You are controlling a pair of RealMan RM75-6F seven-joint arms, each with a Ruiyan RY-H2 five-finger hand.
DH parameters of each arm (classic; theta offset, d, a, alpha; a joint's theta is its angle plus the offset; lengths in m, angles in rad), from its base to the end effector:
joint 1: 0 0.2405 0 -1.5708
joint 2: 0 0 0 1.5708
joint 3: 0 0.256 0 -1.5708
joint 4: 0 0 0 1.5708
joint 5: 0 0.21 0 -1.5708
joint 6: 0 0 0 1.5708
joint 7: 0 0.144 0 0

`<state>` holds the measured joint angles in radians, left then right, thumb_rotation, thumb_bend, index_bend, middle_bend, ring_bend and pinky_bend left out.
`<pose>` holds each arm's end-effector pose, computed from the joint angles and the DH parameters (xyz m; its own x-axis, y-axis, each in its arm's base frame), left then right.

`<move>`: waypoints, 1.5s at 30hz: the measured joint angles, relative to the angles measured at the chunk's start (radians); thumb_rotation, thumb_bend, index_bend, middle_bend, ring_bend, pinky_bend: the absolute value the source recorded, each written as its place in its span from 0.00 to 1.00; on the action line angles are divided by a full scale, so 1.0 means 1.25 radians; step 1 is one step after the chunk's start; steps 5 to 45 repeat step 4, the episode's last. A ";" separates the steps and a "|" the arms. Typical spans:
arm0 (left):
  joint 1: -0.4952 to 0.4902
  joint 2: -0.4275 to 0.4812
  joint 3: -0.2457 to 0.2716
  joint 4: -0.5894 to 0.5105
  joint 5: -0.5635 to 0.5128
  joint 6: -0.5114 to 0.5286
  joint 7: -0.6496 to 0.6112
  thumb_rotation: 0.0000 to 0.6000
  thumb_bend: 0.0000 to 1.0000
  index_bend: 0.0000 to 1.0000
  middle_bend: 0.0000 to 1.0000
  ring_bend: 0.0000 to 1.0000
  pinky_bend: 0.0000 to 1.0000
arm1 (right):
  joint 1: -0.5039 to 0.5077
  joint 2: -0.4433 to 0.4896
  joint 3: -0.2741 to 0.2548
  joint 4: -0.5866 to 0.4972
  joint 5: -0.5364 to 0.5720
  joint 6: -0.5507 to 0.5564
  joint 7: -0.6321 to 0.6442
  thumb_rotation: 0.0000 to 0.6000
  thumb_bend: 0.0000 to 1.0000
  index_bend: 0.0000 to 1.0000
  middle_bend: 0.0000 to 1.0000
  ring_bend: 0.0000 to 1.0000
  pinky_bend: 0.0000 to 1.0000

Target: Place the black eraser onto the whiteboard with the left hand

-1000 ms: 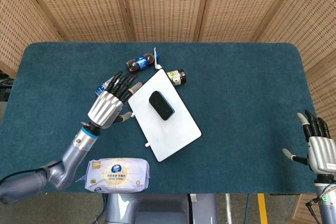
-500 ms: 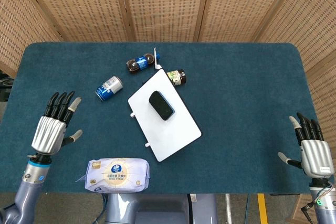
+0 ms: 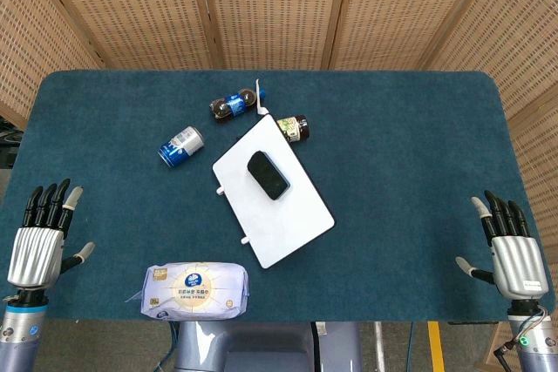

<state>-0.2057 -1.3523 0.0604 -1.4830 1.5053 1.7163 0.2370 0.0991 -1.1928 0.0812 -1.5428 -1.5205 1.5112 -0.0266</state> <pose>-0.2842 0.1927 0.1104 0.4984 -0.1740 0.8493 0.8495 -0.0973 -0.5185 -0.3088 -0.1923 0.1485 0.4123 0.0614 0.9090 -0.9091 -0.0372 0.4149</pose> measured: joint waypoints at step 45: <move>0.013 0.010 -0.010 -0.007 -0.005 -0.015 -0.005 1.00 0.14 0.00 0.00 0.00 0.00 | 0.000 -0.001 -0.003 0.000 -0.005 0.001 -0.004 1.00 0.05 0.00 0.00 0.00 0.00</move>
